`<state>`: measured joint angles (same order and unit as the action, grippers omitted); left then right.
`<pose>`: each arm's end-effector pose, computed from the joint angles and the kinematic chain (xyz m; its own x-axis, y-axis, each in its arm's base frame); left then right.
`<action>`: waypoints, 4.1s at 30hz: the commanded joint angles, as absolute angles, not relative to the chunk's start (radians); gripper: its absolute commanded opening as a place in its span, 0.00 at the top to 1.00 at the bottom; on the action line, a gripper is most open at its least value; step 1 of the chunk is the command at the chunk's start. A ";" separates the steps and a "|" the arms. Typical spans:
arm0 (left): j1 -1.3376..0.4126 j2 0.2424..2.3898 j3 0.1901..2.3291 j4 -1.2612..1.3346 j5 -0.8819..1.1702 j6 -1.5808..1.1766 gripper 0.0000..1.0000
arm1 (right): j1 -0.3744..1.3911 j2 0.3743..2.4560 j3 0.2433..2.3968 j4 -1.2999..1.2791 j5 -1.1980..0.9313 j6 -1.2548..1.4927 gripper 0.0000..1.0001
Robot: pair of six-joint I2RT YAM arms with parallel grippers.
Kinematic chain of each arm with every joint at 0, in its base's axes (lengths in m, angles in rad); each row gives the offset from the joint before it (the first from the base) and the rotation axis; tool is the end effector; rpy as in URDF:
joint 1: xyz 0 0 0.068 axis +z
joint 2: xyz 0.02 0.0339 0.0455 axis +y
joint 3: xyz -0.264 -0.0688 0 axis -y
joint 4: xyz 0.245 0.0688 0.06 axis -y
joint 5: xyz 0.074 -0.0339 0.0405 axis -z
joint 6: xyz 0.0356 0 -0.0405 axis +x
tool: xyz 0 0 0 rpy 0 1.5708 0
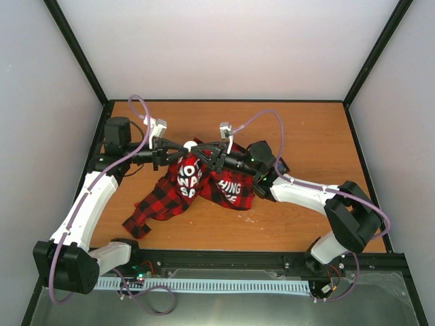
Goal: Remove the brooch from the garment
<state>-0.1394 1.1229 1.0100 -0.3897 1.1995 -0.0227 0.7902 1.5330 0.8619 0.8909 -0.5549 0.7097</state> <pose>0.2252 -0.0651 0.3416 -0.4964 0.0613 -0.8659 0.8481 0.2473 -0.4687 0.2266 0.2554 0.2947 -0.5129 0.2692 -0.8152 -0.8325 0.0756 0.5488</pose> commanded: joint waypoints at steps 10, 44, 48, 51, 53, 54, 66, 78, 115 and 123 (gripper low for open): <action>-0.152 1.097 1.036 -0.427 1.272 0.117 0.99 | 0.810 1.568 0.920 0.794 -0.471 0.693 0.84; -0.153 1.095 1.078 -0.396 1.317 0.073 0.99 | 0.813 1.561 0.927 0.618 -0.478 0.600 0.61; -0.153 1.098 1.078 -0.378 1.317 0.047 0.99 | 0.811 1.553 0.971 0.529 -0.552 0.536 0.56; -0.153 1.095 1.074 -0.383 1.294 0.046 0.99 | 0.810 1.519 0.996 0.472 -0.606 0.472 0.53; -0.153 1.091 1.063 -0.384 1.277 0.046 0.99 | 0.804 1.485 1.000 0.465 -0.664 0.434 0.50; -0.153 1.089 1.057 -0.382 1.271 0.042 0.99 | 0.799 1.468 1.001 0.464 -0.713 0.414 0.46; -0.153 1.076 1.055 -0.381 1.254 0.043 0.99 | 0.745 1.298 1.015 0.360 -0.809 0.263 0.36; -0.153 1.042 1.073 -0.505 1.167 0.386 0.99 | 0.709 1.310 1.021 0.378 -0.762 0.301 0.39; -0.153 0.930 0.948 -0.328 0.957 0.733 0.99 | 0.817 1.472 1.087 0.333 -0.666 0.308 0.97; -0.153 0.882 0.874 -0.209 0.888 0.803 0.99 | 0.829 1.466 1.073 0.369 -0.683 0.342 0.97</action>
<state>-0.1562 0.9043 0.8883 -0.3012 0.9161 0.7368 0.8082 1.4754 1.0550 0.3134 -0.6659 0.3195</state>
